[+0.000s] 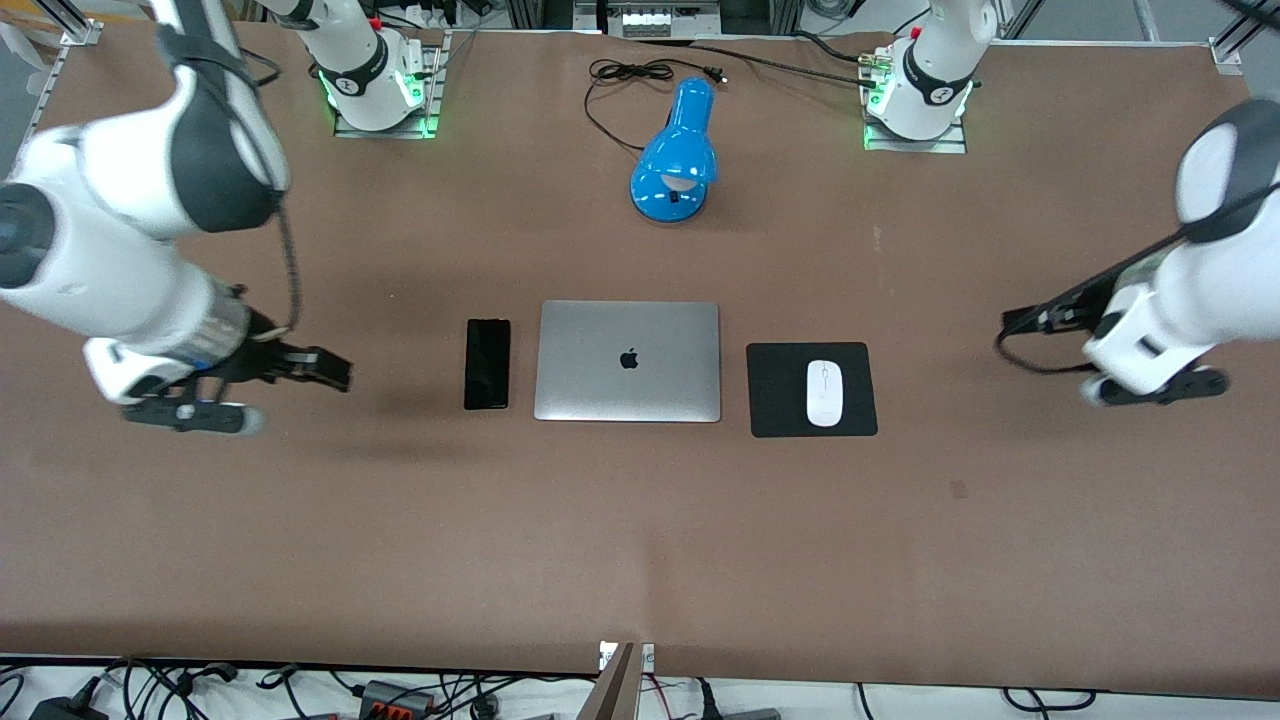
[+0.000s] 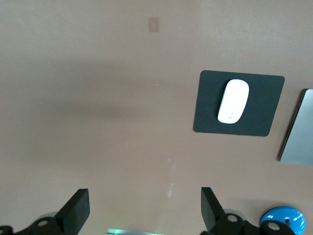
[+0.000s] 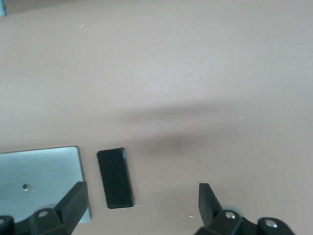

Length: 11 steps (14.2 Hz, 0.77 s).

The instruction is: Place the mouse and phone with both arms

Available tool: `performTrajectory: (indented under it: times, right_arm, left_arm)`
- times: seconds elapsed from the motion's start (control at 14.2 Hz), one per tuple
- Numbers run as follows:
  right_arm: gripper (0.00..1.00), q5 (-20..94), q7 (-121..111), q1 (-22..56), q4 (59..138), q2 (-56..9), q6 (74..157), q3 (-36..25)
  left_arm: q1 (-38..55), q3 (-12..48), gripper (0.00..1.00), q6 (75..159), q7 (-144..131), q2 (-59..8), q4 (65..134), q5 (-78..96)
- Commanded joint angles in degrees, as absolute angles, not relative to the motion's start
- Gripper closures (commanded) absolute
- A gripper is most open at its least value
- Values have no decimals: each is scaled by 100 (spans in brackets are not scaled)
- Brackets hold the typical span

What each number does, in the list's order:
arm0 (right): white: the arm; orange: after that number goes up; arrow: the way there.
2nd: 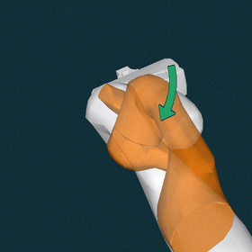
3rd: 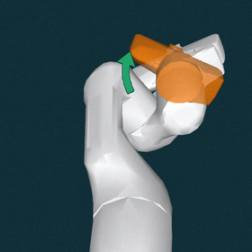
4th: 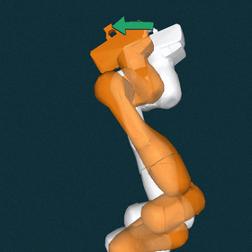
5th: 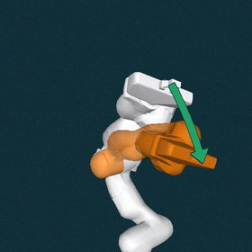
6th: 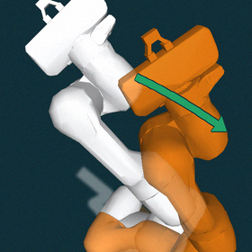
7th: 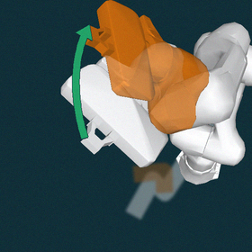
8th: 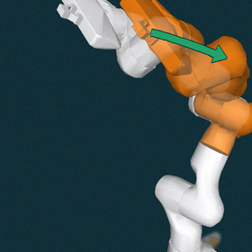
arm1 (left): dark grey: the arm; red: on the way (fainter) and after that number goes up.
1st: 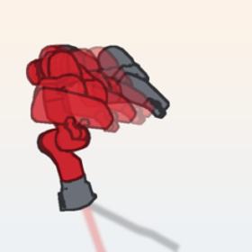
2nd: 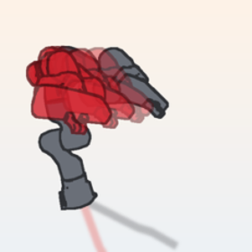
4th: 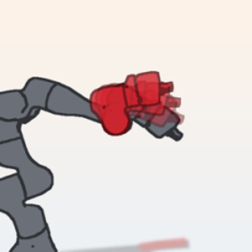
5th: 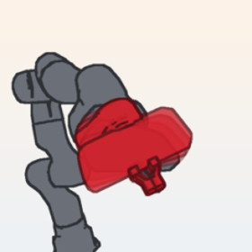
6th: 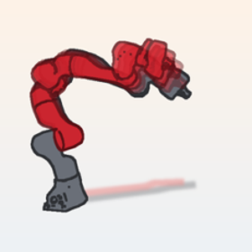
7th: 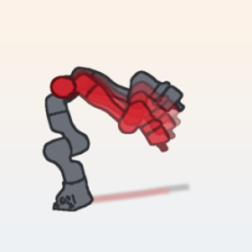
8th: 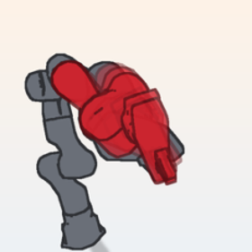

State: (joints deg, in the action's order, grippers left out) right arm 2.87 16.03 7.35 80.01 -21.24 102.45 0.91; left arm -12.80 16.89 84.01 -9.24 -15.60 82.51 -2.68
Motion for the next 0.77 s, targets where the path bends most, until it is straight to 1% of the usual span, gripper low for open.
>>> performTrajectory:
  times: [0.0, 0.21, 0.35, 0.42, 0.49, 0.56, 0.63, 0.7]
  right_arm:
    - [0, 255, 1110, 169, 7454, -2312, 9749, 158]
    - [0, 281, 529, -298, 7383, -2128, 9519, 158]
    - [0, 220, 457, -299, 7383, -1864, 9510, 176]
    - [0, 194, 387, -281, 7400, -1724, 9501, 115]
    - [0, 72, 195, -229, 7426, -1644, 9501, 53]
    - [0, -17, 98, -202, 7488, -1539, 9501, 27]
    - [0, -18, 62, -246, 7558, -1503, 9510, 35]
    - [0, -18, -25, -281, 7741, -1381, 9553, 26]
  left_arm:
    - [-1555, 1740, 0, 8367, -247, -1205, 8481, -167]
    - [-1529, 1740, 0, 8253, -237, -1186, 8385, -158]
    - [-1312, 1644, 0, 8288, -333, -1161, 8271, -245]
    - [-909, 1348, 0, 8314, -491, -1064, 8279, -324]
    - [-401, 866, 0, 8393, -588, -976, 8271, -508]
    - [-213, 653, 0, 8463, -650, -775, 8358, -388]
    - [-202, 642, 0, 8542, -659, -469, 8750, -291]
    - [-220, 642, 0, 8900, -685, -109, 9276, -247]
